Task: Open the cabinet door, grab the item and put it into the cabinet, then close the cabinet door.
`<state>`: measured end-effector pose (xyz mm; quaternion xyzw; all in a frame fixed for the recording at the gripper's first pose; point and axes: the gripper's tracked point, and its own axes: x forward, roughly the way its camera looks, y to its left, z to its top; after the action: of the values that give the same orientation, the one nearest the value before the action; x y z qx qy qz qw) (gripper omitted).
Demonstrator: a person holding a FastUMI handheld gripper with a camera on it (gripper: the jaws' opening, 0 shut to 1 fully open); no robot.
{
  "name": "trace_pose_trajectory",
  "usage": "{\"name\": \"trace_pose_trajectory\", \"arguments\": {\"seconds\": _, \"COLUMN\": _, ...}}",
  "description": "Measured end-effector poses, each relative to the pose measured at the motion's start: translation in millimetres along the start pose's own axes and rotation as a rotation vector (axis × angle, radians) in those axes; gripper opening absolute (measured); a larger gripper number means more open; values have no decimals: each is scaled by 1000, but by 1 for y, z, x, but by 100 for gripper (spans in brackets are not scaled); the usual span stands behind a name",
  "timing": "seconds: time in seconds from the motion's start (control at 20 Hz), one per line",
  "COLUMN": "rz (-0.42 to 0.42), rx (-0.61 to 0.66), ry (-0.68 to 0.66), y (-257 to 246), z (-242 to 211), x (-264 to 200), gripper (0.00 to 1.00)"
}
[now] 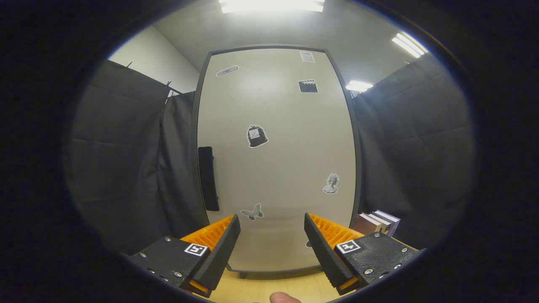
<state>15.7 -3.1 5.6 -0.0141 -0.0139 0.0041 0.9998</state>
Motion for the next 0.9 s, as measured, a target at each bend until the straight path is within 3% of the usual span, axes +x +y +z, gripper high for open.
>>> {"name": "trace_pose_trajectory", "arguments": {"seconds": 0.9, "rz": -8, "rx": 26, "ry": 86, "y": 4, "z": -25, "x": 9, "gripper": 95}}
